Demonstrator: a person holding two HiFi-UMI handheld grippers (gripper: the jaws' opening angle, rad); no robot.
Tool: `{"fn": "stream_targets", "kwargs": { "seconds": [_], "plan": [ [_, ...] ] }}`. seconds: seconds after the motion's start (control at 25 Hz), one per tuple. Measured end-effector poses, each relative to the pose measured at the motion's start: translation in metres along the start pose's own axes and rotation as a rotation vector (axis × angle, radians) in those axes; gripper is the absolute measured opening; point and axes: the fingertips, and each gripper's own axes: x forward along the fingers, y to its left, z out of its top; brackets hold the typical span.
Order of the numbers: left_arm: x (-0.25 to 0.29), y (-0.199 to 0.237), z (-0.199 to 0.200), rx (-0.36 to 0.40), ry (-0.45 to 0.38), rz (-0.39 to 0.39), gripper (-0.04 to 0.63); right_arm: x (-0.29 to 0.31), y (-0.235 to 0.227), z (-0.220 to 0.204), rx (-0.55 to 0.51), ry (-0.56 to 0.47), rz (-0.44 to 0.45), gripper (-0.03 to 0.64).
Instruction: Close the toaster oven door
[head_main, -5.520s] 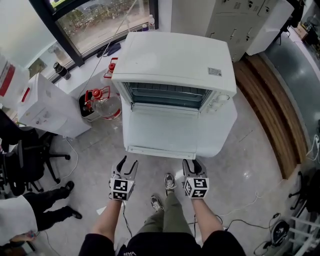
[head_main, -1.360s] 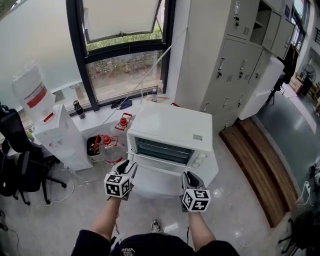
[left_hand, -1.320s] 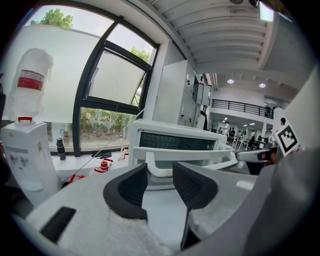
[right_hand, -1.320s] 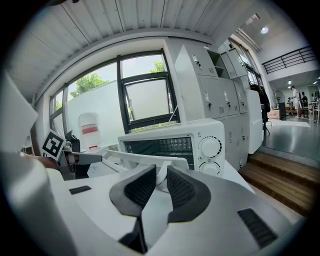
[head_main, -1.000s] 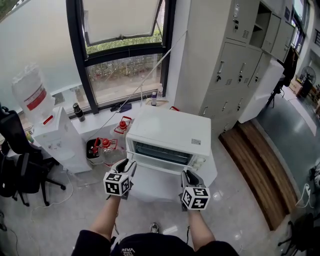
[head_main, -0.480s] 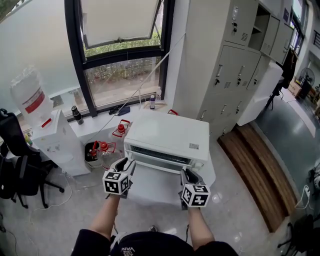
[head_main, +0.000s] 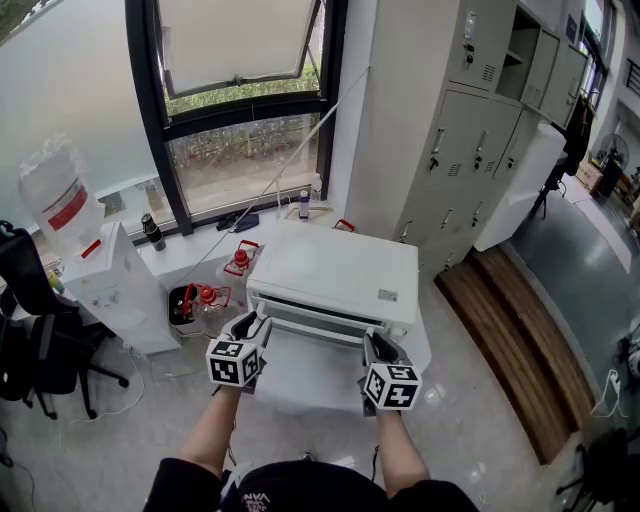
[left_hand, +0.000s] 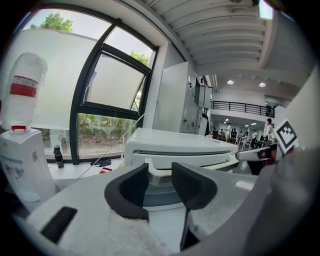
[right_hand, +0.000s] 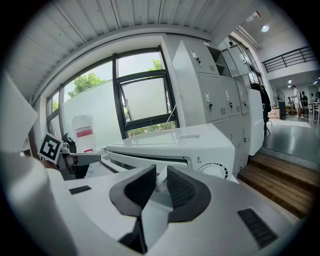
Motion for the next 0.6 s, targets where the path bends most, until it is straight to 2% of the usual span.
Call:
{"fn": "stream_targets", "kwargs": {
  "seconds": [0.6],
  "plan": [
    [0.0081,0.0027,-0.0016,0.036,0.054,0.003,0.127,0.0105,-0.0068,0.01,0.009,-0.02,-0.002,0.075]
  ]
}}
